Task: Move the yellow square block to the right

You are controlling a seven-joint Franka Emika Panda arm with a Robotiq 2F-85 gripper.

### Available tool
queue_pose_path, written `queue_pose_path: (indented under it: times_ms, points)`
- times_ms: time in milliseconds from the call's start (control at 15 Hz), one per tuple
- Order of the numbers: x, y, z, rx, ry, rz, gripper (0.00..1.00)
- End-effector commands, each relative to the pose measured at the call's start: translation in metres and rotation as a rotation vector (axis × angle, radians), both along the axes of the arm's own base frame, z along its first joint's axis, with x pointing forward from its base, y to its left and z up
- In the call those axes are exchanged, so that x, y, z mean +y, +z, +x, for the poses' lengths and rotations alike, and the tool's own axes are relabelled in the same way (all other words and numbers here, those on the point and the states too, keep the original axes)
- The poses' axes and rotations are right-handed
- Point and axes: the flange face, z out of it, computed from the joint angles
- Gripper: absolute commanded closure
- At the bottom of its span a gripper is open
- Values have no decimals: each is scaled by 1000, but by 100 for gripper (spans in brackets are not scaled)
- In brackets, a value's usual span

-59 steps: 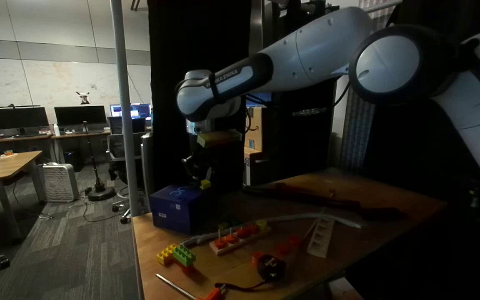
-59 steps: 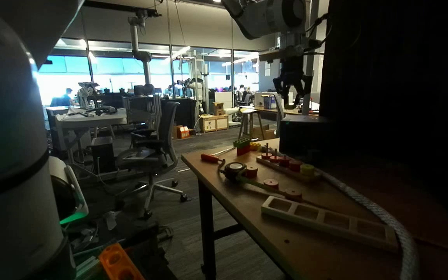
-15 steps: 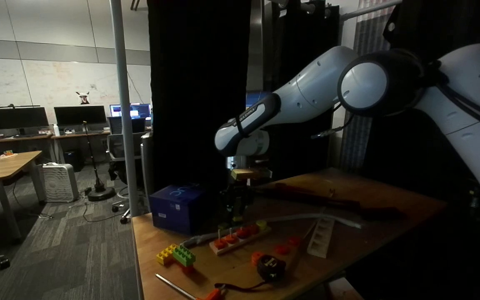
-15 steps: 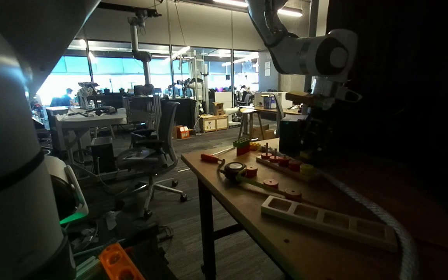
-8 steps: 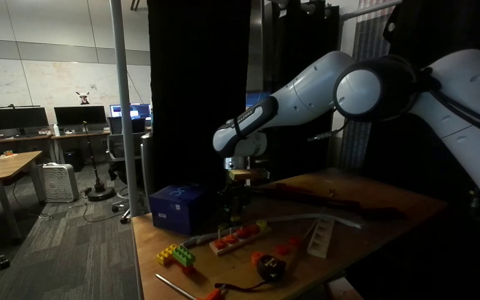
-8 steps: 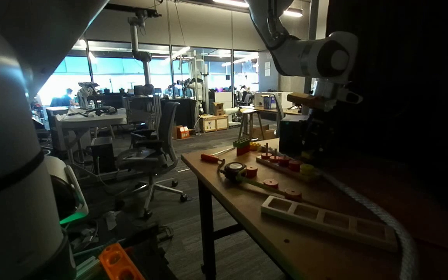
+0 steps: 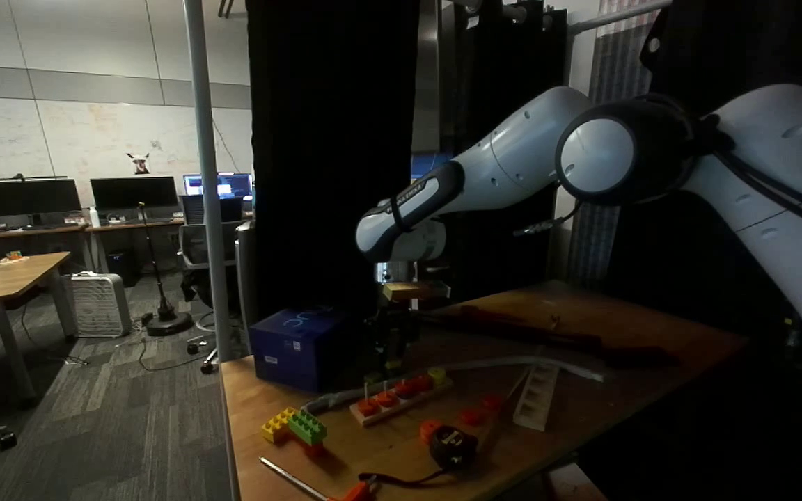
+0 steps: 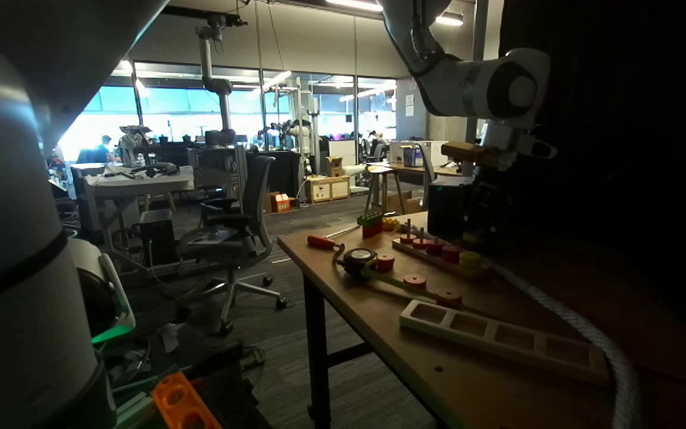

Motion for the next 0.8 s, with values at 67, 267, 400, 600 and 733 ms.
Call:
queue_pose_path:
  times_ms: [67,267,400,600,733]
  points:
    - [-5,4,2,15,-8,16,77]
    - [-8,3,1,24,-21,14,31]
    - [-9,3,0,29,-25,15,23]
    - [-8,4,-1,32,-26,14,1]
    - [-7,6,-2,32,-26,14,0]
